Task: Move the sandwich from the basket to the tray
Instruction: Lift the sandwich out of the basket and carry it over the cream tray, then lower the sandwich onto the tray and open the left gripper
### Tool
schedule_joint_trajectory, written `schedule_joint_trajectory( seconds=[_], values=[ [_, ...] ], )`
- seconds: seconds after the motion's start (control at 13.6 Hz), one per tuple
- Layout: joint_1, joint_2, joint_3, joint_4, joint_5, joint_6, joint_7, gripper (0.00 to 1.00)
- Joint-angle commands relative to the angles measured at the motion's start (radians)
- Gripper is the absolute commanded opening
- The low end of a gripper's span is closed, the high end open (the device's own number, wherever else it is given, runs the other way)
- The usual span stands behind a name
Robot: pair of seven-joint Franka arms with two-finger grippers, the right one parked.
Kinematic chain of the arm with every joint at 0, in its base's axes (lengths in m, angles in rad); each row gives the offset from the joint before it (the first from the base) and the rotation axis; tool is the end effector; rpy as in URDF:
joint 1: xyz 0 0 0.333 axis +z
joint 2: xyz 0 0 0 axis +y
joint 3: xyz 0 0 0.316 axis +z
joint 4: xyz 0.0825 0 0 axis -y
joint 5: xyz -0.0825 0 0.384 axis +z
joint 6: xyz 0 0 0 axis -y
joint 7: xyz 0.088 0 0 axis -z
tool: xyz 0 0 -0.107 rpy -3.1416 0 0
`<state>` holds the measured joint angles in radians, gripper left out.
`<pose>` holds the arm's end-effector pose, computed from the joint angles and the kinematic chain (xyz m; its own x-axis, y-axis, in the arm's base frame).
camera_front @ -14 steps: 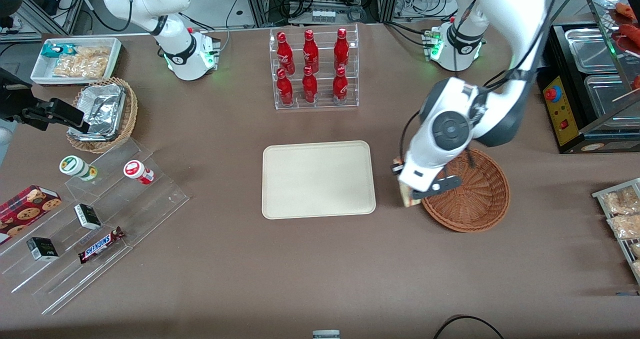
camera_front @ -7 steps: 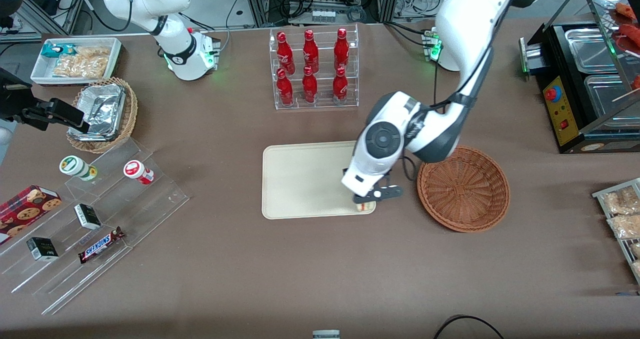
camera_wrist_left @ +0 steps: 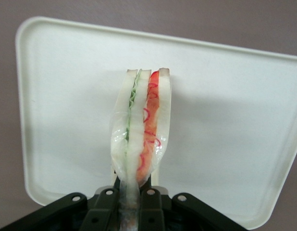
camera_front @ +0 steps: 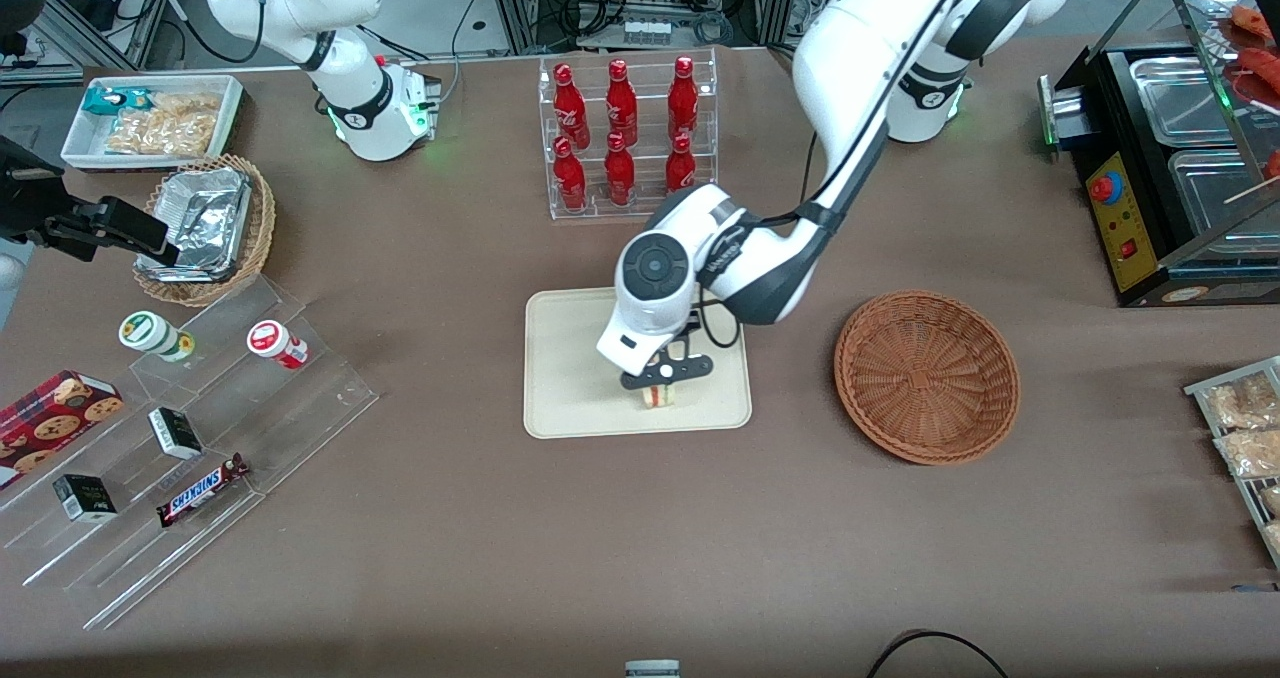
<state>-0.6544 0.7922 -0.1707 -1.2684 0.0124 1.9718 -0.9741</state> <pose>0.5241 -0.5212 0.2797 0.9730 0.1864 -0.1361 0.1875 -0.9822 -0.0045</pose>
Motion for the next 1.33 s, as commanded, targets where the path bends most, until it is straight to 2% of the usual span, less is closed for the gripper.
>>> schedule_joint_trajectory(
  seconds=[0.0, 0.07, 0.37, 0.44, 0.52, 0.59, 0.66, 1.25],
  values=[
    [-0.048, 0.067, 0.019, 0.092, 0.062, -0.022, -0.096, 0.01],
    [-0.053, 0.076, 0.017, 0.098, 0.089, -0.021, -0.125, 0.01],
    [-0.07, 0.079, 0.017, 0.092, 0.093, 0.001, -0.146, 0.03],
    [-0.07, 0.079, 0.016, 0.09, 0.092, 0.005, -0.147, 0.14],
    [-0.068, 0.085, 0.014, 0.089, 0.092, 0.019, -0.143, 0.61],
    [-0.068, 0.087, 0.014, 0.087, 0.092, 0.024, -0.14, 0.94],
    [-0.068, 0.087, 0.014, 0.084, 0.087, 0.028, -0.146, 1.0],
    [-0.054, -0.008, 0.016, 0.081, 0.083, -0.003, -0.135, 1.0]
  ],
)
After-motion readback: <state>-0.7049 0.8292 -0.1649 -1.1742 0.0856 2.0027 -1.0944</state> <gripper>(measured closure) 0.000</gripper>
